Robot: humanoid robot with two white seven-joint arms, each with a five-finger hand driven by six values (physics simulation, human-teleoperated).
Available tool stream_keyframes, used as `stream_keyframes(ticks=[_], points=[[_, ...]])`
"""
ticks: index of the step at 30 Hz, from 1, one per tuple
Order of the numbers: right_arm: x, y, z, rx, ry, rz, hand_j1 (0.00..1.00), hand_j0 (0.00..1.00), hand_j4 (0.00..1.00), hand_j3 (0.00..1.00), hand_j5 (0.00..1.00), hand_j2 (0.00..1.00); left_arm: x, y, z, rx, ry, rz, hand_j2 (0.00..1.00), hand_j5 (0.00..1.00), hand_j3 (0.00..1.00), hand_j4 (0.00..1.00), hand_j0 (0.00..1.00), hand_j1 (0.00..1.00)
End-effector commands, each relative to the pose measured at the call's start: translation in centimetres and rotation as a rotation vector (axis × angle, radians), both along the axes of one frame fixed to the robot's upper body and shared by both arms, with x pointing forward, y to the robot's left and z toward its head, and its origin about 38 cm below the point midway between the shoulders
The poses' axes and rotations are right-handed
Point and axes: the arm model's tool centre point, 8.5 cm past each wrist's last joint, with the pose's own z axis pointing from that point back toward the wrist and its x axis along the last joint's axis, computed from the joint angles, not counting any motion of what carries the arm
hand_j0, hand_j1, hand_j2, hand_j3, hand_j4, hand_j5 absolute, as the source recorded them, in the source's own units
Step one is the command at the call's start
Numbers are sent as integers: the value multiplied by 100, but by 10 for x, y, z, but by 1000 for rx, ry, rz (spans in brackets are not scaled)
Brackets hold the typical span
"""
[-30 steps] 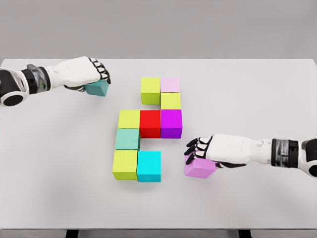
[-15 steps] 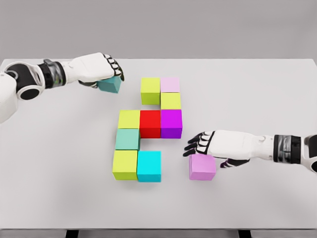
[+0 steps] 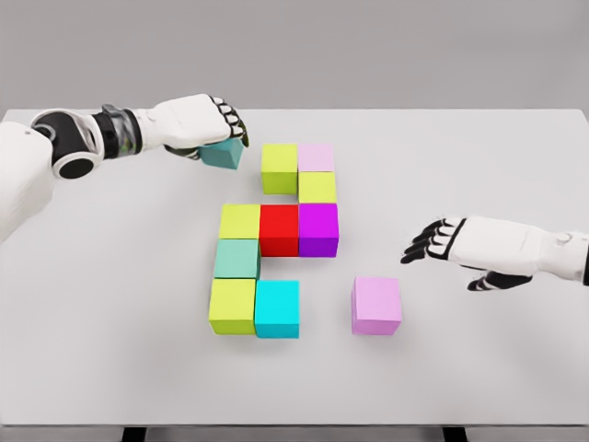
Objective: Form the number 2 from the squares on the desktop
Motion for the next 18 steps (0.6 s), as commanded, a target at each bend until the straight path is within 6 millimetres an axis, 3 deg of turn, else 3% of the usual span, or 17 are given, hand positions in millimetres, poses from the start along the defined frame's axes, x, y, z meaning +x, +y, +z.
stream_keyframes(ticks=[1, 10, 18], points=[[0, -7, 4, -21, -2, -10, 79, 79, 79, 79, 79, 79, 1, 0, -1, -6, 6, 8, 72, 72, 72, 72, 72, 72], [-6, -14, -13, -132, -3, -13, 73, 73, 73, 73, 73, 73, 3, -13, -1, -21, 9, -6, 72, 72, 72, 72, 72, 72], [-17, -7, -33, -105, 51, -6, 72, 72, 72, 72, 72, 72, 0, -18, -5, -18, 19, -24, 74, 74, 74, 74, 74, 74]])
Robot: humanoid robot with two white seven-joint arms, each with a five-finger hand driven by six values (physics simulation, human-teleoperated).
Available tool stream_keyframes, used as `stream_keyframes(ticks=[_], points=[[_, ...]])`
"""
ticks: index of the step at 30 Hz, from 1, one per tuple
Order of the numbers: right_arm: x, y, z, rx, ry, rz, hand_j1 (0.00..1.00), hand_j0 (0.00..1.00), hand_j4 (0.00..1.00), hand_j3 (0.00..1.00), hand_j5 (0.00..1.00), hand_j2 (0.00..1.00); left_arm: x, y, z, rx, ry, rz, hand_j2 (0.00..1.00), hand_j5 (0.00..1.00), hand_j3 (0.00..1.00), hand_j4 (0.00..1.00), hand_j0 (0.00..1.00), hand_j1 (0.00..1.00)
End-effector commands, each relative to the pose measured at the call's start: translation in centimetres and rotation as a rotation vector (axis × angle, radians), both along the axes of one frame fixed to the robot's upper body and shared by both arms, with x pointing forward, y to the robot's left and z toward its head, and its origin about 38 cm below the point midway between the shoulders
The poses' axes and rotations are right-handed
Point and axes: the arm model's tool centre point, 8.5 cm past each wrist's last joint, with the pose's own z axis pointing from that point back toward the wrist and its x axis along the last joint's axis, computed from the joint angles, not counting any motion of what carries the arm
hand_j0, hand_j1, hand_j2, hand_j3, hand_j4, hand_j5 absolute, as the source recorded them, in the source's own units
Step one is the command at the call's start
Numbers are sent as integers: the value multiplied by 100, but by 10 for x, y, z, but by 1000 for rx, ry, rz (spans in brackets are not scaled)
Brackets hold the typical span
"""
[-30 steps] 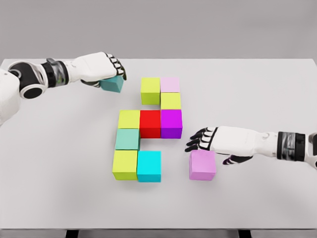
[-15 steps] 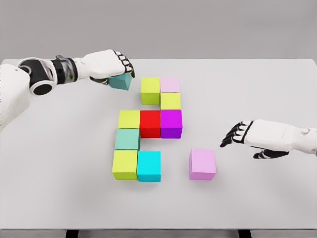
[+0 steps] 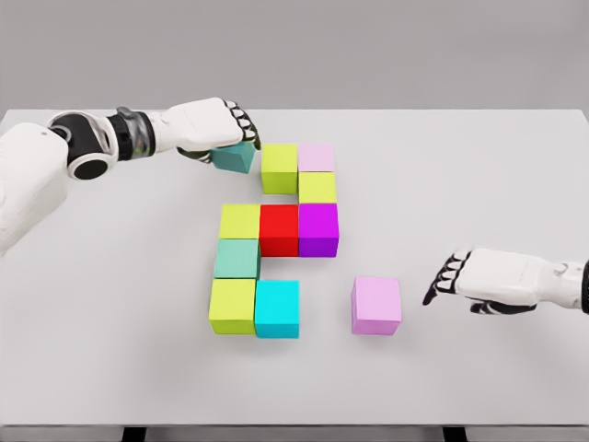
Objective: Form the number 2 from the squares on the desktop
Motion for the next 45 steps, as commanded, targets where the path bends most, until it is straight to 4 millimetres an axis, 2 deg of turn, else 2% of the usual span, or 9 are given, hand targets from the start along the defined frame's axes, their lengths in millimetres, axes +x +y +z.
stream_keyframes(ticks=[1, 20, 25, 27, 29, 33, 35, 43, 45], points=[[0, 3, -2, 16, 5, -1, 72, 72, 72, 72, 72, 72, 0, -1, 1, -9, 1, -2, 74, 74, 74, 74, 74, 74], [-7, 16, -11, 126, 60, -3, 72, 72, 72, 72, 72, 72, -3, -3, 2, -3, -2, -19, 76, 76, 76, 76, 76, 76], [-7, 14, -11, 120, 60, -6, 72, 72, 72, 72, 72, 72, -3, -3, 3, -5, -3, -19, 100, 100, 100, 100, 100, 100], [-5, 12, -8, 116, 50, -10, 72, 72, 72, 72, 72, 72, -3, -3, 3, -5, -3, -19, 100, 100, 100, 100, 100, 100], [-2, 6, 0, 102, 32, -16, 72, 72, 72, 72, 72, 72, -3, -3, 3, -5, -3, -19, 100, 100, 100, 100, 100, 100], [9, -26, 39, 49, -61, -75, 72, 72, 72, 72, 72, 72, -3, -3, 3, -5, -3, -19, 100, 100, 100, 100, 100, 100], [11, -32, 48, 36, -83, -86, 73, 73, 73, 73, 73, 73, -3, -3, 2, -3, -3, -20, 100, 100, 100, 100, 100, 100], [15, -46, 73, 10, -147, -113, 85, 85, 85, 85, 85, 85, -1, 10, 6, -5, -8, 7, 100, 100, 100, 100, 100, 100], [16, -48, 75, 4, -150, -115, 85, 85, 85, 85, 85, 85, 1, 13, 7, -10, -8, 20, 100, 100, 100, 100, 100, 100]])
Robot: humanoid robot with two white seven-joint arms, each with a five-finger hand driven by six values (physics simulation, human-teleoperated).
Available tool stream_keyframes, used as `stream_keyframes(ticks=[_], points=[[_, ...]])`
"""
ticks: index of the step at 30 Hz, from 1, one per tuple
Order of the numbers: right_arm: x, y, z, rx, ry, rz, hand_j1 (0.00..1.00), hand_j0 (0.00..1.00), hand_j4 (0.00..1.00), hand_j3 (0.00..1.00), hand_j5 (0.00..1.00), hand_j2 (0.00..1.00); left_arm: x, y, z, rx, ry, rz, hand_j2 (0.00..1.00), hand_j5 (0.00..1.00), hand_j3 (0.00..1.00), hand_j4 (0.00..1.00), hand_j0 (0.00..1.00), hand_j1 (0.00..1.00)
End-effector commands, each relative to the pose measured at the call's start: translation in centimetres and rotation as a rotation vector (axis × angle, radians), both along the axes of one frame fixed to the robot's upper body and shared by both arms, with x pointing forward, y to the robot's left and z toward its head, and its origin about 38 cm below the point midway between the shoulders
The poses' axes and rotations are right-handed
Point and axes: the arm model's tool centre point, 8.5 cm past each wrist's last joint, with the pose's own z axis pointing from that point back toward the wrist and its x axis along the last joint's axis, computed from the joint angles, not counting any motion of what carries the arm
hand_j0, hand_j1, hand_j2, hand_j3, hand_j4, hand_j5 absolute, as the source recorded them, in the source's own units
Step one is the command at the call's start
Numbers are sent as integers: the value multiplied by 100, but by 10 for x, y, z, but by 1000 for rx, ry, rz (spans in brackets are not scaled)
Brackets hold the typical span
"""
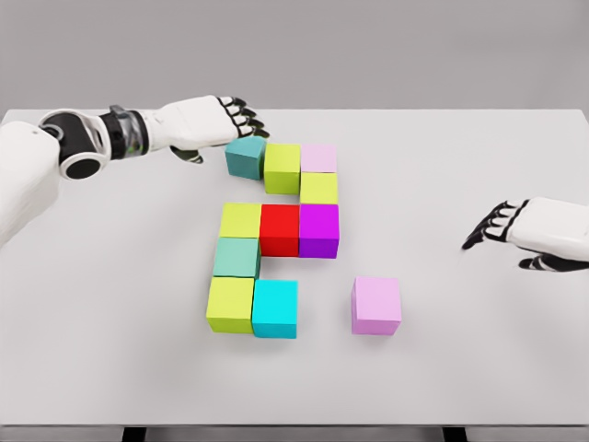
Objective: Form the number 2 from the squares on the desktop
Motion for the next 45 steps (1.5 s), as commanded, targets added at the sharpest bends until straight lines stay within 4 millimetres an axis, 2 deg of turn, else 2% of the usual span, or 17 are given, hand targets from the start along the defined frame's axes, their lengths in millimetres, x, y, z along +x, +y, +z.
stream_keyframes(ticks=[1, 4, 8, 11, 14, 18, 26, 29, 32, 38, 40, 45], points=[[1, -4, 7, -11, -10, -8, 86, 86, 86, 86, 86, 86, 4, 9, -1, -5, 7, 30, 100, 100, 100, 100, 100, 100], [-2, -9, 6, -57, 16, -2, 88, 88, 88, 88, 88, 88, 20, 31, -2, 18, 23, 115, 100, 100, 100, 100, 100, 100], [-7, -19, 11, -118, 71, 6, 87, 87, 87, 87, 87, 87, 28, 20, -5, 20, 35, 127, 100, 100, 100, 100, 100, 100], [-9, -18, 5, -124, 94, 12, 88, 88, 88, 88, 88, 88, 34, 16, -3, 18, 37, 136, 100, 100, 100, 100, 100, 100], [-7, -8, -2, -147, 125, 53, 88, 88, 88, 88, 88, 88, 39, 8, -4, 28, 44, 141, 100, 100, 100, 100, 100, 100], [-3, -2, 3, -183, 155, 91, 88, 88, 88, 88, 88, 88, 47, -1, -6, 45, 51, 157, 100, 100, 100, 100, 100, 100], [-4, 6, -7, -269, 216, 152, 88, 88, 88, 88, 88, 88, 48, -6, -6, 85, 36, 145, 97, 97, 97, 97, 97, 97], [-2, 5, -2, -261, 200, 143, 88, 88, 88, 88, 88, 88, 50, 0, -9, 92, 46, 168, 98, 98, 98, 98, 98, 98], [-1, 8, -3, -250, 196, 149, 87, 87, 87, 87, 87, 87, 52, -4, -10, 89, 55, 177, 98, 98, 98, 98, 98, 98], [7, 14, 12, -224, 143, 149, 87, 87, 87, 87, 87, 87, 56, -4, -16, 90, 77, 203, 99, 99, 99, 99, 99, 99], [8, 10, 18, -230, 129, 138, 87, 87, 87, 87, 87, 87, 56, -6, -17, 96, 77, 202, 99, 99, 99, 99, 99, 99], [7, 6, 19, -237, 130, 130, 87, 87, 87, 87, 87, 87, 56, -7, -17, 111, 71, 198, 99, 99, 99, 99, 99, 99]])
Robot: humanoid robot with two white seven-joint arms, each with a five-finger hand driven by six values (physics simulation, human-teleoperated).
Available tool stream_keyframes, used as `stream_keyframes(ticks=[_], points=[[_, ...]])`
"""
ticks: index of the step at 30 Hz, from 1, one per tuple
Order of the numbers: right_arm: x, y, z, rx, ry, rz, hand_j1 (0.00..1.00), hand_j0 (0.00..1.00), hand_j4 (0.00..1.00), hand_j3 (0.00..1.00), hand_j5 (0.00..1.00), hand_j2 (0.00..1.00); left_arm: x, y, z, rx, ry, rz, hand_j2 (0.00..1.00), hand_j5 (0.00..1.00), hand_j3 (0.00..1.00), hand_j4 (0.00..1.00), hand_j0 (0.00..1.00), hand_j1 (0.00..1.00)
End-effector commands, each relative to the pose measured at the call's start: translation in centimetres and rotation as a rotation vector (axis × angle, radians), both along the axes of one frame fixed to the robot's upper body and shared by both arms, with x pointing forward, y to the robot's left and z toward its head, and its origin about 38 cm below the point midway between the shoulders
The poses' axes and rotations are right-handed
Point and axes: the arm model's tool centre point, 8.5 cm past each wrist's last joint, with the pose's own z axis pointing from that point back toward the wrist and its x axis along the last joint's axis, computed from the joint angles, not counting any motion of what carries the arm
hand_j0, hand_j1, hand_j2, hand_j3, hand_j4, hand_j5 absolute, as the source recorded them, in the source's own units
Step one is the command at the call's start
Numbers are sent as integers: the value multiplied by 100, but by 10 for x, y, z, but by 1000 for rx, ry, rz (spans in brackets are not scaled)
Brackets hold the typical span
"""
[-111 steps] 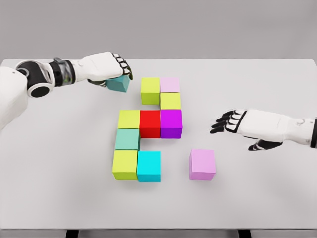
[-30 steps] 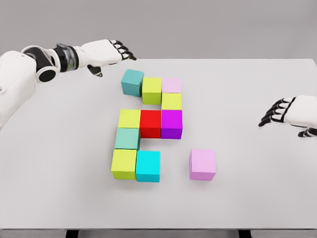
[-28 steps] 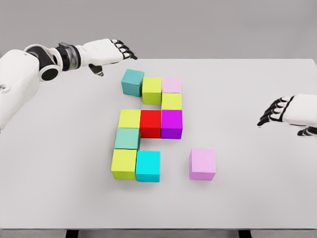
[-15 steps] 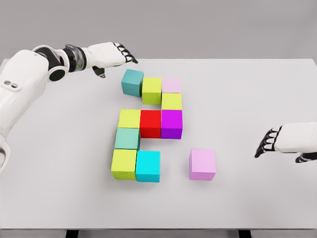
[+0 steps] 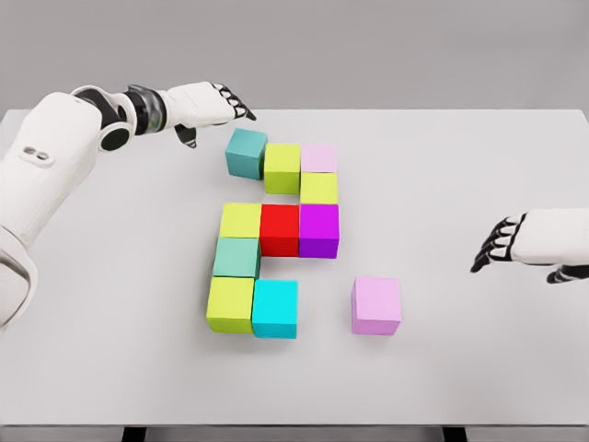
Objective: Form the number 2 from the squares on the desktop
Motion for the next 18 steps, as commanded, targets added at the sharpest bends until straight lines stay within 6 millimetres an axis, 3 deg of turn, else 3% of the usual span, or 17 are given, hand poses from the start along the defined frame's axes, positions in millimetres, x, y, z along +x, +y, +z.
stream_keyframes(ticks=[1, 15, 18], points=[[0, -1, 3, 1, -5, -6, 87, 87, 87, 87, 87, 87, 0, 1, 0, -1, 0, 5, 99, 99, 99, 99, 99, 99], [1, -2, 4, -1, -11, -7, 87, 87, 87, 87, 87, 87, 1, -1, -6, 30, 7, 6, 99, 99, 99, 99, 99, 99], [-3, -3, -4, -12, 17, -7, 87, 87, 87, 87, 87, 87, 0, -1, -7, 31, 8, 3, 99, 99, 99, 99, 99, 99]])
